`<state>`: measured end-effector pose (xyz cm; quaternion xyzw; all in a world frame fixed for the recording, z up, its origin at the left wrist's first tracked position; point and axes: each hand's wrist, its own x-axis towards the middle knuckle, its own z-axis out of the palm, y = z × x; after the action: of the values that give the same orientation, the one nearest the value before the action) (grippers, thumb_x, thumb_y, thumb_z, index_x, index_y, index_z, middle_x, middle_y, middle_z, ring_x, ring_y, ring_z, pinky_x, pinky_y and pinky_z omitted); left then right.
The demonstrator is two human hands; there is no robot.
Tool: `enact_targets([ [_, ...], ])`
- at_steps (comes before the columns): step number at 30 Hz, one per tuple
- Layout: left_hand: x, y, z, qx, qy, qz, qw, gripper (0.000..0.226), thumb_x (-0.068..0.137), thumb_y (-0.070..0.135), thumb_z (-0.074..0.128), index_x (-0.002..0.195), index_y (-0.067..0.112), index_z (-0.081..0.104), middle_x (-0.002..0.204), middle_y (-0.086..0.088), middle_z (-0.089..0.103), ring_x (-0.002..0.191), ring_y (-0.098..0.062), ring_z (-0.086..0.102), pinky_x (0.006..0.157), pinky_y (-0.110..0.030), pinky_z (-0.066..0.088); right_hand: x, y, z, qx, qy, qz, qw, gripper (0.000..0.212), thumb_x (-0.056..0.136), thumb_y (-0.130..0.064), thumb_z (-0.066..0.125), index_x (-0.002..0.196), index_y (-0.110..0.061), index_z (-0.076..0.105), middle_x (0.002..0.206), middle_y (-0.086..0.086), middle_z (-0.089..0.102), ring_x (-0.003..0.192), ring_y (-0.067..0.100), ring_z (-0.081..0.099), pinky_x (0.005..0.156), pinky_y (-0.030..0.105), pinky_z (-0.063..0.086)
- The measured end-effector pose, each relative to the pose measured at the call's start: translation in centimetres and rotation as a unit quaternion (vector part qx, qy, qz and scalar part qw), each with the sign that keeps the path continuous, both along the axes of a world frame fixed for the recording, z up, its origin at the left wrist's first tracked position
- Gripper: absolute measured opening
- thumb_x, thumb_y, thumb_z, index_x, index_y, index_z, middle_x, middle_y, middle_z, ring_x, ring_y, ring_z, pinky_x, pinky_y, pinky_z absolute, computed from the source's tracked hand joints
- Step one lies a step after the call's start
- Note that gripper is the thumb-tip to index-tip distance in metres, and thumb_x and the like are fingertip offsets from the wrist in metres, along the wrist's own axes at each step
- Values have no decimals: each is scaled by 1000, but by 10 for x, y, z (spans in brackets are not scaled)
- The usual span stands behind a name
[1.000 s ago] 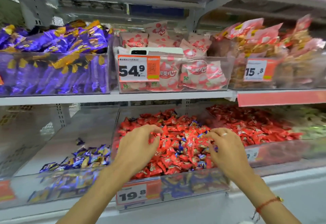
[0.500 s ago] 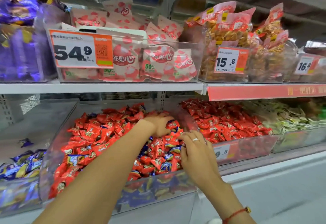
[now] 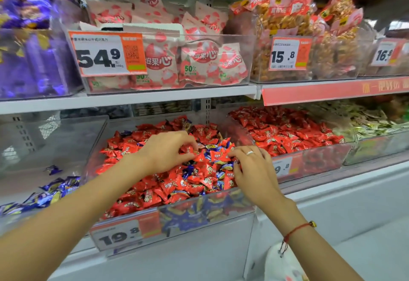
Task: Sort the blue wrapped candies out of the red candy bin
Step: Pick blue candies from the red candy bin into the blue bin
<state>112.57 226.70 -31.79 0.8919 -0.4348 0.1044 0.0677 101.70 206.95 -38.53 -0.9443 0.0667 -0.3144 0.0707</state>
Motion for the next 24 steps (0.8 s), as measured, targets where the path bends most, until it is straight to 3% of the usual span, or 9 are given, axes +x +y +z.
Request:
enact_targets([
  [3, -16, 34, -13, -4, 24, 3, 1000, 49, 96, 59, 36, 137, 36, 48, 136, 18, 52, 123, -9, 50, 96, -27, 38, -1, 1, 1, -36, -13, -26, 999, 27, 78, -8, 67, 100, -24, 71, 104, -3, 67, 110, 24, 55, 107, 44, 19],
  [5, -21, 54, -22, 16, 18, -10, 1000, 75, 89, 73, 10, 140, 32, 47, 141, 15, 48, 131, -8, 42, 108, -24, 28, 1, 4, 6, -62, -46, -18, 997, 27, 70, -6, 73, 91, -23, 73, 96, -3, 68, 103, 26, 58, 105, 48, 22],
  [7, -23, 69, -30, 29, 21, 2, 999, 89, 79, 78, -5, 141, 37, 44, 148, 18, 38, 138, -5, 30, 115, -25, 19, 5, 11, 17, -54, -72, 24, 996, 23, 77, -7, 69, 93, -23, 73, 96, -3, 68, 103, 26, 57, 99, 43, 33],
  [9, -27, 77, -36, 4, 38, 20, 999, 87, 75, 77, -5, 143, 44, 38, 152, 21, 28, 141, -2, 22, 118, -24, 13, 15, 22, 30, -1, -68, 61, 996, 24, 87, -7, 60, 103, -20, 71, 103, 0, 68, 107, 25, 55, 89, 38, 43],
  [12, -33, 81, -41, -41, 48, 41, 997, 87, 72, 82, -4, 140, 49, 39, 153, 25, 23, 142, 1, 16, 113, -18, 6, 46, 28, 39, 83, 44, 58, 994, 32, 97, -11, 43, 123, -16, 62, 124, 5, 60, 117, 25, 53, 89, 41, 49],
  [16, -34, 78, -44, -69, 47, 70, 994, 88, 69, 82, -3, 137, 51, 41, 154, 23, 26, 142, -2, 20, 113, -21, 11, 83, 24, 34, 4, 244, -5, 970, 36, 98, -16, 42, 131, -9, 53, 134, 16, 51, 123, 34, 47, 97, 46, 46],
  [21, -35, 70, -45, -71, 23, 98, 992, 90, 68, 77, -5, 137, 47, 44, 153, 19, 29, 141, -6, 25, 114, -28, 17, 84, 22, 38, -28, 176, -20, 984, 21, 91, -17, 57, 106, -22, 70, 114, 6, 68, 105, 28, 62, 88, 38, 48],
  [24, -37, 68, -43, -54, 24, 108, 992, 84, 73, 76, 0, 138, 45, 44, 153, 16, 30, 141, -8, 26, 115, -32, 18, 70, 23, 41, 14, 95, 1, 995, 20, 95, -23, 55, 109, -23, 70, 111, 1, 70, 100, 24, 65, 82, 37, 51],
])
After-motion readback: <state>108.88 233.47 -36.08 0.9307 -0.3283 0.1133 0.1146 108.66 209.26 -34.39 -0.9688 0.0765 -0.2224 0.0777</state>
